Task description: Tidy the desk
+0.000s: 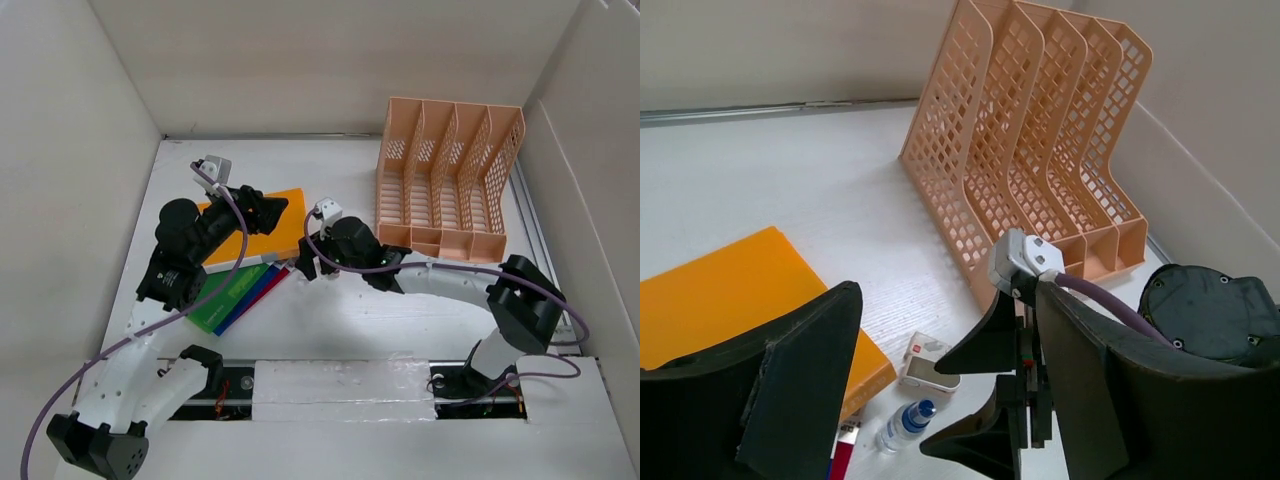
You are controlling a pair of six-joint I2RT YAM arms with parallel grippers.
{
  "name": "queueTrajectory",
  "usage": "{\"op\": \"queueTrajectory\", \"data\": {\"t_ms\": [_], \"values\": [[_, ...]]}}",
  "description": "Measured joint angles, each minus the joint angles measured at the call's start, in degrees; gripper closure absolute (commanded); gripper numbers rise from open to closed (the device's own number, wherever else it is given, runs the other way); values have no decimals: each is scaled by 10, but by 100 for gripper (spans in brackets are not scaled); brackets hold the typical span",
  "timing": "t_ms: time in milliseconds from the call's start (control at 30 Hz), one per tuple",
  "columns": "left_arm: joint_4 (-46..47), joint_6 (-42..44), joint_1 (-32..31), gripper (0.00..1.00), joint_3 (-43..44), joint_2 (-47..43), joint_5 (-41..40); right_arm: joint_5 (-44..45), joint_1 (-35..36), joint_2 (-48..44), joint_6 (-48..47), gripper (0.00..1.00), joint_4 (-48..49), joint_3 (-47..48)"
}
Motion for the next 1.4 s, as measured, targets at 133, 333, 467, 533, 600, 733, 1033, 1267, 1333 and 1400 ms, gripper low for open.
{"op": "queueTrajectory", "data": {"t_ms": [133,333,467,533,600,733,1033,1267,1333,1400], "values": [[0,0,0,33,0,-2,-1,9,3,17,-4,28,8,9],[2,0,0,35,-1,-2,0,23,7,41,-13,48,8,29],[2,0,0,37,-1,-2,0,22,8,52,-16,64,10,37],[2,1,0,38,-1,-3,-2,23,9,58,-14,78,13,38],[2,1,0,38,-1,-3,-3,26,10,59,-8,84,17,38],[4,2,0,38,-1,-3,-1,35,11,57,0,89,18,37],[8,1,0,39,-2,-1,5,121,10,-74,1,93,17,13],[10,-1,0,39,-2,-1,9,148,-52,-170,3,94,22,4],[11,-1,0,39,-2,-1,11,158,-71,-197,9,95,18,-14],[11,-1,0,39,-2,-1,11,169,-82,-223,19,96,9,-34]]}}
